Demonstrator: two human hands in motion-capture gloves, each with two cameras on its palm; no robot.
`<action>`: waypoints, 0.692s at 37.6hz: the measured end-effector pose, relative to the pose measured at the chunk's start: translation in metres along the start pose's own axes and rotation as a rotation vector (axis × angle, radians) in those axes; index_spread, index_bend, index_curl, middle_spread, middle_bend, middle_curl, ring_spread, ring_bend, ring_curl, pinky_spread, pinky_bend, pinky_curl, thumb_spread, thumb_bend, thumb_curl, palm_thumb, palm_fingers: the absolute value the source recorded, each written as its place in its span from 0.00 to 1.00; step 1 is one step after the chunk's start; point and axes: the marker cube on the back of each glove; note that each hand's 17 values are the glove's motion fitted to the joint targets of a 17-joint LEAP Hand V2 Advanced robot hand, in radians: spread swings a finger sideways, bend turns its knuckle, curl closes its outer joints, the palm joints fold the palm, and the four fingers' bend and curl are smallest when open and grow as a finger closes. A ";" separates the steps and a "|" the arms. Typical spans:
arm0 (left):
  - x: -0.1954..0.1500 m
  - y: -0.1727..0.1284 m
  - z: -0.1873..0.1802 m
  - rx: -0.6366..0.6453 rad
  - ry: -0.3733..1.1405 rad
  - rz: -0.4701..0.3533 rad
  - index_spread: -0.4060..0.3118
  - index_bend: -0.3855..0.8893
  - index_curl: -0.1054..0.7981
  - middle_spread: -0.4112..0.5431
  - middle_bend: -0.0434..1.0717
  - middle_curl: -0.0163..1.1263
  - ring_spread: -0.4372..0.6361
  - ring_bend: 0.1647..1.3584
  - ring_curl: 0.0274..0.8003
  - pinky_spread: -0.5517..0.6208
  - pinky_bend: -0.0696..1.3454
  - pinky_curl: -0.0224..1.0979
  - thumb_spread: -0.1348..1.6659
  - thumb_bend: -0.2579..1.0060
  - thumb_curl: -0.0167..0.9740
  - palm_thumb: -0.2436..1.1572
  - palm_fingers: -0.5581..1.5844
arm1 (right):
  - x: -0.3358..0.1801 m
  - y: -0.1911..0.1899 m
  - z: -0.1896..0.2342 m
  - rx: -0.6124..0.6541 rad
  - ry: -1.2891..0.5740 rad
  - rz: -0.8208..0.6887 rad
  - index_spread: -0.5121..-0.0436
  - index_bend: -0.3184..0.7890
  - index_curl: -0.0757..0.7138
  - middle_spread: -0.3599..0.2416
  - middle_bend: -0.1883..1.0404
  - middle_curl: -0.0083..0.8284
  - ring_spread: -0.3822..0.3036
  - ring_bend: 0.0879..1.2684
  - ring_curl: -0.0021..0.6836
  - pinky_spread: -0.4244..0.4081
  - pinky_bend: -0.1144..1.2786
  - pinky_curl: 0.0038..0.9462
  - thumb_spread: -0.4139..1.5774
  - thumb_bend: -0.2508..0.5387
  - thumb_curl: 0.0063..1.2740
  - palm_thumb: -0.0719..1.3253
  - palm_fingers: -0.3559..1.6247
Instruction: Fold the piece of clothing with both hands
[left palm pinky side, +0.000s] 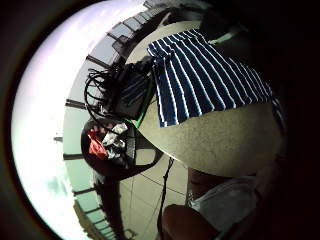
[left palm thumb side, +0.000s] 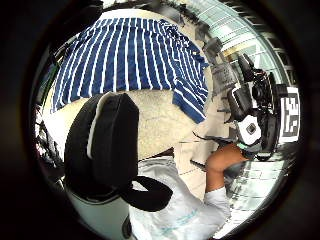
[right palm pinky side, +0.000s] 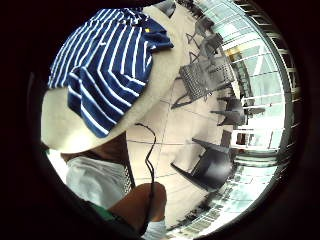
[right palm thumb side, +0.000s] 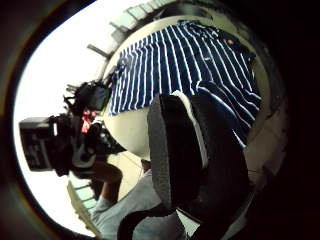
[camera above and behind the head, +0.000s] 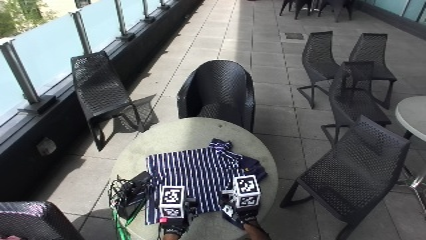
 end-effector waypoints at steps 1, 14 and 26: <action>0.000 0.000 0.000 0.000 0.002 0.001 0.49 0.43 0.17 0.42 0.21 0.06 0.47 0.22 0.07 0.59 0.33 0.08 0.33 0.29 0.04 0.29 0.51 | 0.000 0.000 0.000 0.001 -0.002 -0.001 0.69 0.44 0.15 0.58 0.34 0.07 0.65 0.11 0.04 0.65 0.32 0.07 0.43 0.54 0.03 0.23 0.29; 0.001 0.002 0.006 -0.005 0.025 0.019 0.44 0.42 0.30 0.41 0.20 0.18 0.53 0.28 0.25 0.72 0.40 0.20 0.68 0.29 0.12 0.31 0.46 | -0.006 0.004 -0.003 0.020 -0.011 -0.019 0.33 0.43 0.29 0.56 0.34 0.21 0.75 0.13 0.16 0.79 0.35 0.20 0.76 0.56 0.08 0.28 0.26; 0.001 0.006 0.001 0.001 0.021 0.027 0.43 0.41 0.36 0.41 0.20 0.23 0.54 0.30 0.29 0.75 0.42 0.23 0.76 0.25 0.17 0.31 0.45 | -0.005 0.003 -0.001 0.020 -0.002 -0.030 0.29 0.43 0.36 0.56 0.34 0.29 0.77 0.14 0.23 0.81 0.34 0.25 0.85 0.51 0.11 0.28 0.24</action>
